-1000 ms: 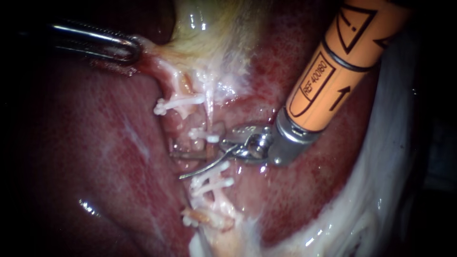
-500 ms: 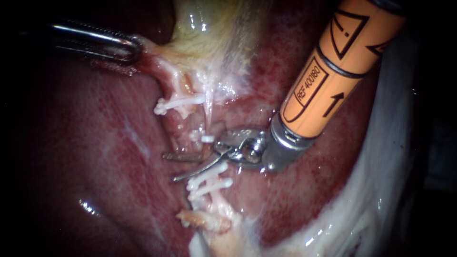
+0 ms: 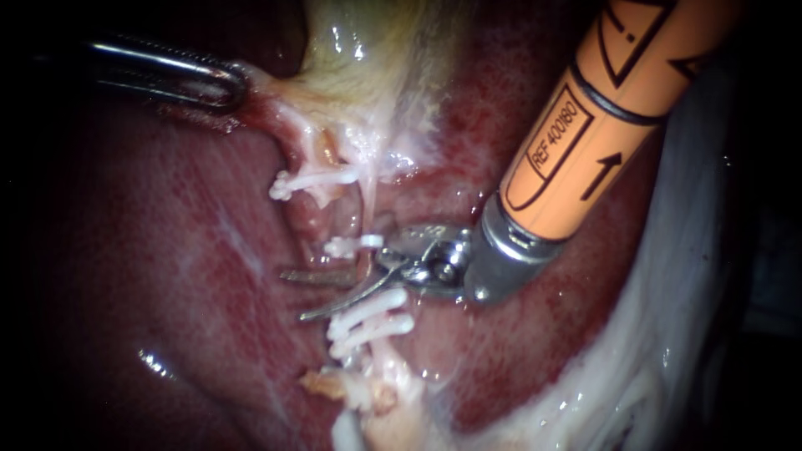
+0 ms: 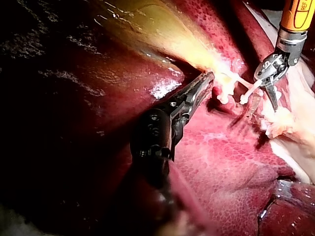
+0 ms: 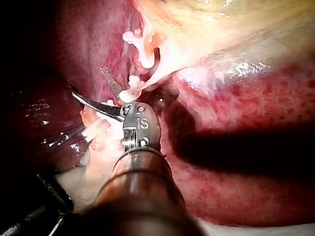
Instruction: Go to the cutting position right tube
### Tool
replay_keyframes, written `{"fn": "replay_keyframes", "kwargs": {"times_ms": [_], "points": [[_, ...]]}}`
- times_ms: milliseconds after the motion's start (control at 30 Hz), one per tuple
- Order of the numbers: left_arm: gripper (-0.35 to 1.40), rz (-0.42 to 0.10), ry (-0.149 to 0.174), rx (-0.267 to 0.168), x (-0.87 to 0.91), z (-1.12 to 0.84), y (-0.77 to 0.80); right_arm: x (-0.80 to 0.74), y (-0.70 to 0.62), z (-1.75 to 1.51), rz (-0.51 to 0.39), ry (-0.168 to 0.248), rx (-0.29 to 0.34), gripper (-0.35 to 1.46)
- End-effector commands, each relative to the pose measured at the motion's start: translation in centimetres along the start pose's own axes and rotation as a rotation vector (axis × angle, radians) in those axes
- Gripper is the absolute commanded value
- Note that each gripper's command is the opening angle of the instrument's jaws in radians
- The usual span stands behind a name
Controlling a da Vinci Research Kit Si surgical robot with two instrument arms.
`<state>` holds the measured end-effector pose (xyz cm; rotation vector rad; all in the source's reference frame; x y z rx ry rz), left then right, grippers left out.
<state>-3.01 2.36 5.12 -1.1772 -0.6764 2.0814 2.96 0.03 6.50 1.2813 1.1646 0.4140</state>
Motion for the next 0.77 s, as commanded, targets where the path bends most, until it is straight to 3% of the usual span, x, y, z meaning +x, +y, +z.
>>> {"fn": "replay_keyframes", "kwargs": {"times_ms": [33,767], "points": [[-0.35,0.0,0.0,0.0,0.0,0.0,0.0,0.0,0.0,0.0,0.001,0.0,0.001,1.41],[-0.35,0.0,0.0,0.0,0.0,0.0,-0.02,0.01,-0.05,0.01,-0.011,0.004,0.007,1.4]]}}
